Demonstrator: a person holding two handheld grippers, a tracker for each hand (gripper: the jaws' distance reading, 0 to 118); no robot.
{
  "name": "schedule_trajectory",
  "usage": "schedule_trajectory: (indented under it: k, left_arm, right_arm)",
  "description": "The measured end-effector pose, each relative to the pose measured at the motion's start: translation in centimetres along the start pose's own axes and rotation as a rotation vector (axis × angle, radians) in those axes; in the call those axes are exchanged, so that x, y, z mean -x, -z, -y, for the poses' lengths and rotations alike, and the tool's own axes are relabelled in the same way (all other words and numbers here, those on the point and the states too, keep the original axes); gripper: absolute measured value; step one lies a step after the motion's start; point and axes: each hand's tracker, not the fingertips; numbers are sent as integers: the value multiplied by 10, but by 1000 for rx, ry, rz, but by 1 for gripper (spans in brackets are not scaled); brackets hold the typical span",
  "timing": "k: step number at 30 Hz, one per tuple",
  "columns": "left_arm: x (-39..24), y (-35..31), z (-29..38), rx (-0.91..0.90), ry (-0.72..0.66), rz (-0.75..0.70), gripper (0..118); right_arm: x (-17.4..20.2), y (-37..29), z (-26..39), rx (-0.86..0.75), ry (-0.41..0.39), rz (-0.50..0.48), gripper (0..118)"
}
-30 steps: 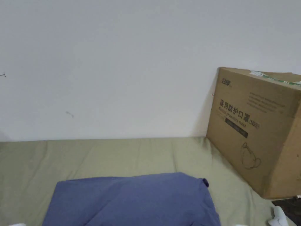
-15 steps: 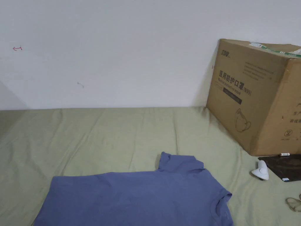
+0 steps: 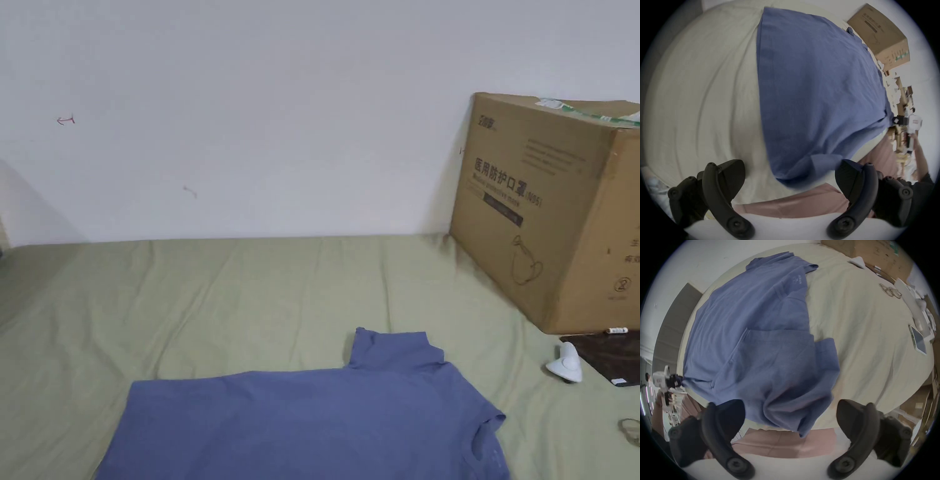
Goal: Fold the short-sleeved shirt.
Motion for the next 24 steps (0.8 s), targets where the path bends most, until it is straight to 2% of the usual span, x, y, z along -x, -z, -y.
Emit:
schedule_trajectory:
  k: [3, 5, 7, 9, 11, 13, 14, 15, 16, 17, 18, 19, 20, 21, 22, 24]
  left_arm:
    - [-19, -13, 20, -100, 40, 63, 114]
    - [-24, -27, 26, -171, -4, 145, 114]
    - [-36, -48, 32, -306, -28, 247, 114]
    - [-55, -72, 36, -499, -32, 274, 110]
    - [-78, -93, 39, -661, -36, 305, 97]
    - [-106, -116, 46, -928, -17, 225, 86]
    - [-120, -125, 52, -1061, 0, 192, 54]
    - [-135, -134, 57, -1175, 21, 169, 29]
    - [-149, -142, 60, -1247, 38, 154, 14]
    - [-159, -149, 59, -1295, 49, 143, 8]
    - [-171, -156, 59, -1327, 58, 124, 7]
    - [-182, -162, 60, -1348, 56, 88, 3]
    - [-191, -166, 60, -1354, 75, 32, 2]
    - [-186, -165, 54, -1347, 106, -11, 2]
    - [-186, -167, 51, -1297, 165, -19, 1]
    - [-176, -167, 44, -1160, 228, -41, 0]
  right_arm:
    - [5, -11, -1, -71, 10, 24, 114]
    - [14, -28, 0, -179, 13, 25, 114]
    - [31, -57, 1, -338, -20, -5, 114]
    - [57, -92, 10, -641, -107, 5, 114]
    - [82, -121, 20, -895, -195, -6, 113]
    - [109, -142, 31, -1105, -223, -17, 113]
    - [122, -149, 35, -1177, -215, -46, 111]
    - [132, -157, 39, -1241, -203, -114, 103]
    - [142, -163, 39, -1258, -194, -180, 82]
    - [152, -167, 35, -1253, -195, -196, 28]
    - [161, -168, 30, -1242, -187, -164, 3]
    - [166, -170, 29, -1257, -180, -167, 3]
    - [167, -172, 27, -1249, -193, -244, 3]
    - [169, -173, 26, -1244, -196, -265, 3]
    - [171, -173, 23, -1243, -191, -242, 3]
    - [171, -175, 27, -1234, -181, -263, 3]
